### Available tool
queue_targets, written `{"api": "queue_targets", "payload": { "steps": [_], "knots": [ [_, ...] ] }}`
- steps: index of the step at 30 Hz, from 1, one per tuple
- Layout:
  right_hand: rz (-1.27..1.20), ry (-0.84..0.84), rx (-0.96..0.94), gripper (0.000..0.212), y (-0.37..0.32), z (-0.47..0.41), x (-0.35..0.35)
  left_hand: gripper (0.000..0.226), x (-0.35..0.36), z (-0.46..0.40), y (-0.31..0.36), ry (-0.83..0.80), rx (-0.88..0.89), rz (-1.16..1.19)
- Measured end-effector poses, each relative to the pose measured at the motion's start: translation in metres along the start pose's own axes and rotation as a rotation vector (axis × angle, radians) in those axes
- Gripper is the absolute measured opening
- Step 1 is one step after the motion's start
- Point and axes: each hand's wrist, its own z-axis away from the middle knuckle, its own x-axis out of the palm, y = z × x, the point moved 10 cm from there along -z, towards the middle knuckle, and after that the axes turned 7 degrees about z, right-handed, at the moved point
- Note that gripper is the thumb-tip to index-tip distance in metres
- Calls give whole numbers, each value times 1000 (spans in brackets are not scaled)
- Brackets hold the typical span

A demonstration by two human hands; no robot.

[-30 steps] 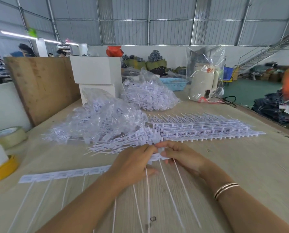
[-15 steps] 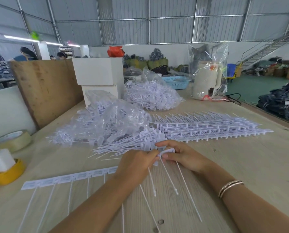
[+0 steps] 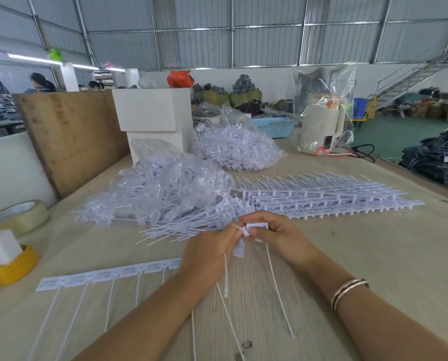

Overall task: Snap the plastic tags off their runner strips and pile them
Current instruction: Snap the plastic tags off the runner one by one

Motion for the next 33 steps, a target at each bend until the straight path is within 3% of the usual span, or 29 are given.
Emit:
{"api": "queue_targets", "payload": {
  "steps": [4,8,10,12,14,19,23,28,33],
  "knots": [
    [-95,14,1,33,-1,1,-2,38,0,1,1,-25,-55,131],
    [-157,9,34,23,7,-1,-1,53,-1,2,-2,8,-122,243],
    [-234,11,23,22,3,-1,-3,43,-1,1,-10,40,-182,333],
    [-428,127,33,20,4,-1,-25,26,-11,3,-19,137,-235,455],
    [-499,313,79,22,12,5,-57,23,-25,5,-16,203,-143,397],
    [-9,367,190,24,22,7,-49,28,-23,6,-6,66,-23,273],
    [355,16,118,32,16,1,-4,49,-7,5,-12,-143,-70,42],
    [420,-149,95,38,17,7,15,44,-6,9,-23,-234,-131,-72],
    [465,-29,32,24,6,9,0,24,4,15,-14,-362,-96,43]
  ]
}}
